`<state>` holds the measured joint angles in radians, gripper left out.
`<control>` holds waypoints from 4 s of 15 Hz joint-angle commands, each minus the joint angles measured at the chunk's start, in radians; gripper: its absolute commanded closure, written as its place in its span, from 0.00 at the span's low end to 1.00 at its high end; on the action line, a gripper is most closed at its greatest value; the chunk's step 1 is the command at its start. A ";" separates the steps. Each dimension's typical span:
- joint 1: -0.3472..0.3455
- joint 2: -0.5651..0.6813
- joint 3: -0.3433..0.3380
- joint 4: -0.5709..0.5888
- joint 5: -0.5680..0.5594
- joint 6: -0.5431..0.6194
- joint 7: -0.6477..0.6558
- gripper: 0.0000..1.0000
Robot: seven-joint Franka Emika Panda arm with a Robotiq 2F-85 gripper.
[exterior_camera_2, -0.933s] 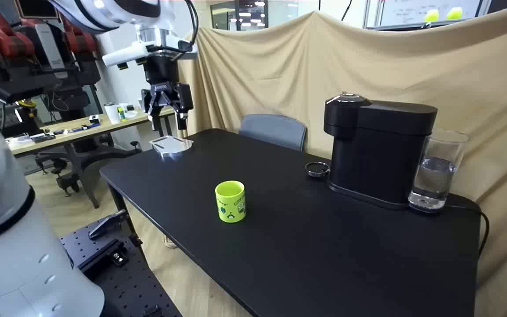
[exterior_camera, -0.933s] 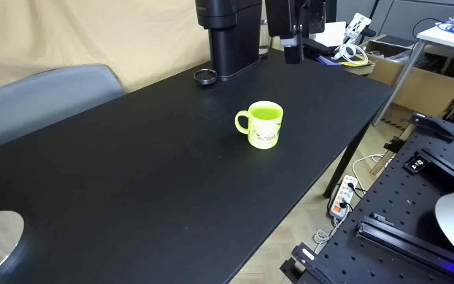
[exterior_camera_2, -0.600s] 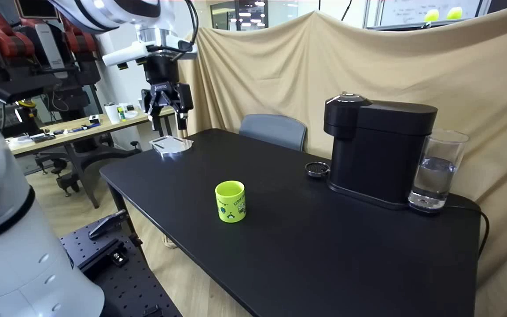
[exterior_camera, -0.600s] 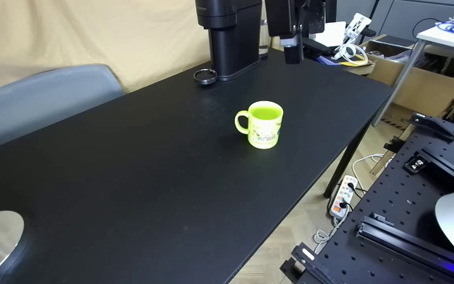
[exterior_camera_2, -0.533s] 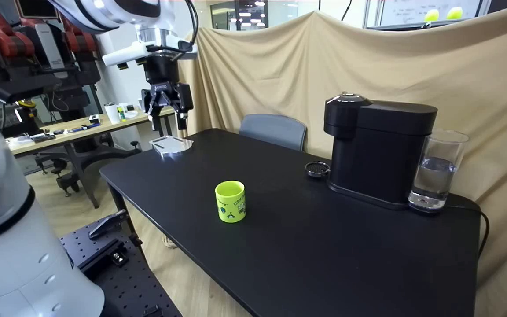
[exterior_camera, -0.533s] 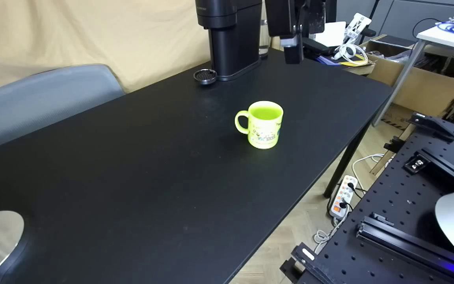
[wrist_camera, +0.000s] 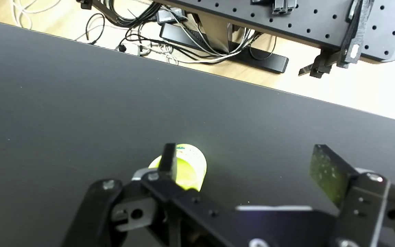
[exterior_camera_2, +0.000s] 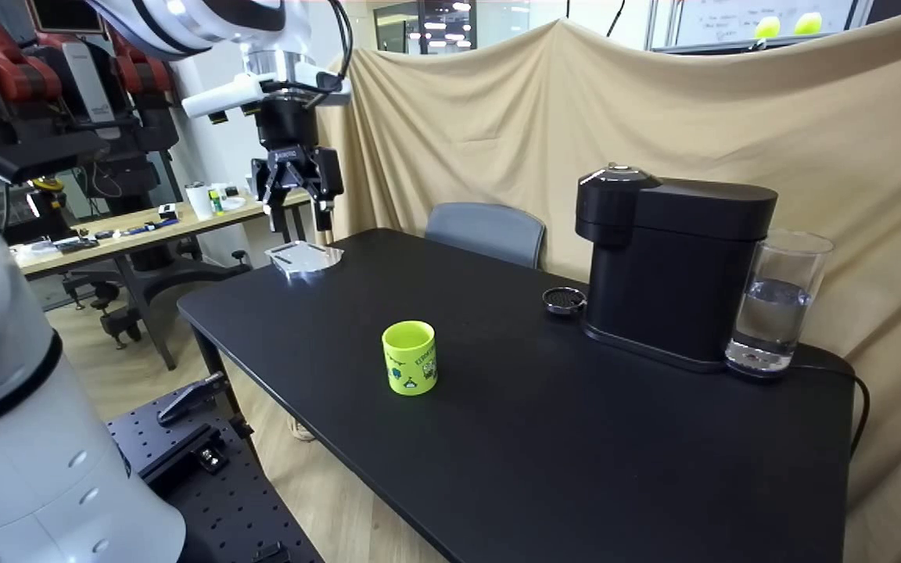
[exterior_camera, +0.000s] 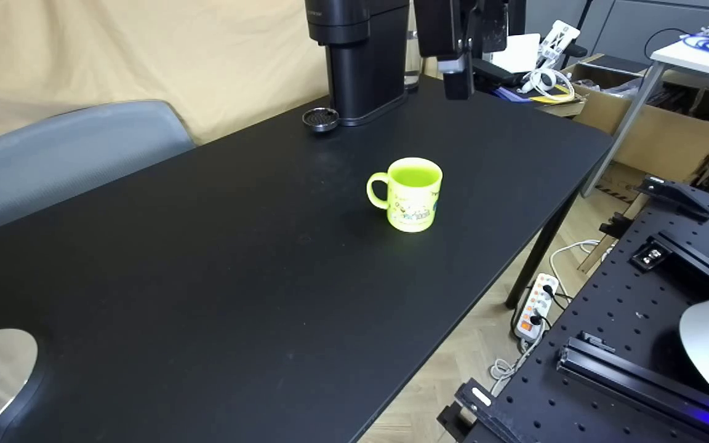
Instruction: Move the mug to the left
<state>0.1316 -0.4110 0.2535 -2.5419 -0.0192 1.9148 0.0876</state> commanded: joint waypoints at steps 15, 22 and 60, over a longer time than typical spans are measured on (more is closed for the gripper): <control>-0.040 0.482 -0.193 0.162 -0.065 0.381 -0.487 0.00; -0.028 0.558 -0.196 0.117 -0.165 0.581 -0.238 0.00; -0.011 0.582 -0.214 -0.087 -0.305 0.885 -0.154 0.89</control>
<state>0.1111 0.1555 0.0550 -2.6509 -0.2806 2.7935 -0.0974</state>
